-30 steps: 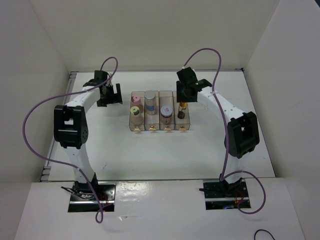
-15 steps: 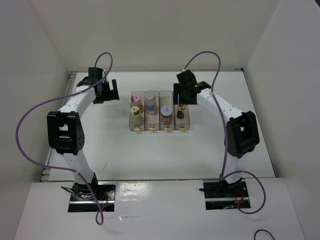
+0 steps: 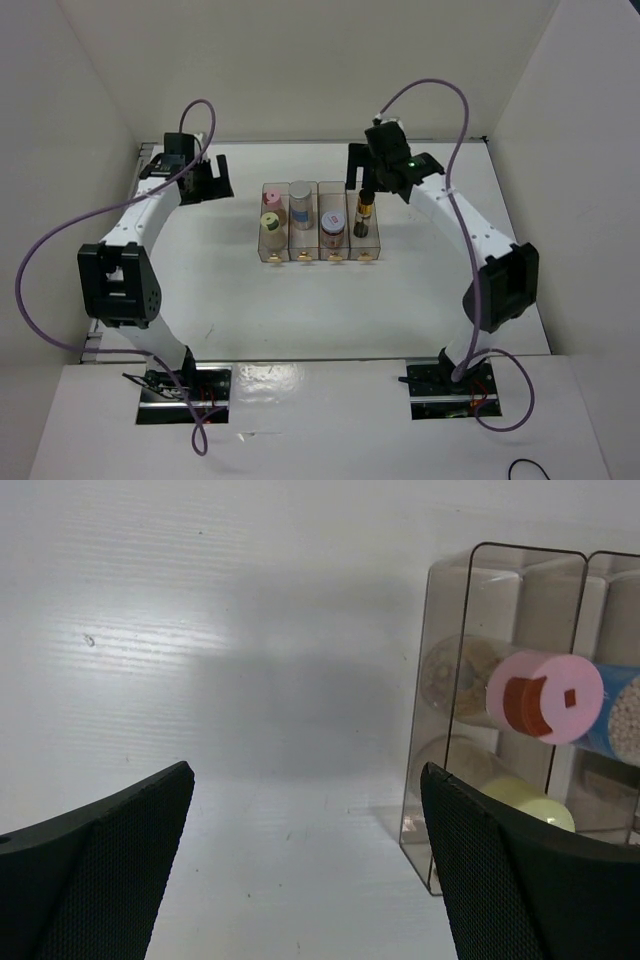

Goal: Organize the condiment bottles

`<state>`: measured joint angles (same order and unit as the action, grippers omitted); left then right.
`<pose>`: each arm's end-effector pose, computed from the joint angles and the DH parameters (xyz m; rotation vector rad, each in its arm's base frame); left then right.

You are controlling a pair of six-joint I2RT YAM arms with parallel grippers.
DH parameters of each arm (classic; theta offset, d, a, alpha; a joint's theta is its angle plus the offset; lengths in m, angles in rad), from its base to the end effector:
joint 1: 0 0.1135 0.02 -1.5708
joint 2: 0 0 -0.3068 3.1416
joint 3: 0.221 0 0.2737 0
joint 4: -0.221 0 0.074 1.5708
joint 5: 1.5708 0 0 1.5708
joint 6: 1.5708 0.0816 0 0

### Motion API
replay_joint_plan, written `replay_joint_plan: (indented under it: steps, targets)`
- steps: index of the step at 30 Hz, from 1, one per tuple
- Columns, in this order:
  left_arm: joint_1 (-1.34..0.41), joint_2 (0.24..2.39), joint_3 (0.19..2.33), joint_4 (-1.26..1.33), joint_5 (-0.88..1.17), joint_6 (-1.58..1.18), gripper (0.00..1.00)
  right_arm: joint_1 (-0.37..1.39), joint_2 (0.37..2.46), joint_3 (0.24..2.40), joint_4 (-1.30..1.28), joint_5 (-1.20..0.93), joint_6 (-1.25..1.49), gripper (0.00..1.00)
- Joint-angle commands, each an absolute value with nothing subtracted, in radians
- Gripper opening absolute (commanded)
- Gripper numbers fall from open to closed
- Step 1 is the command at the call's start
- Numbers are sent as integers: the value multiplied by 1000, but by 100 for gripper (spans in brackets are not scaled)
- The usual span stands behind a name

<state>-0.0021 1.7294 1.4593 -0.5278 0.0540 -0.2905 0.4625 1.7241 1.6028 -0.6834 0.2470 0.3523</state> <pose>0.4504 -0.0054 0.2917 -0.3157 2.3557 -0.2045 0.4075 0.1809 0.3336 -0.0120 2.3469 0.1071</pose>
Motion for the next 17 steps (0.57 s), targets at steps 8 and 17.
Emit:
replay_joint_plan:
  steps: [8,17]
  targets:
    - [21,1354,1358,-601,107,-270,100,472,1310,1579,-603,388,407,99]
    - [21,1039,1218,-678,221,-249,100,419,1040,1263,-477,307,474,99]
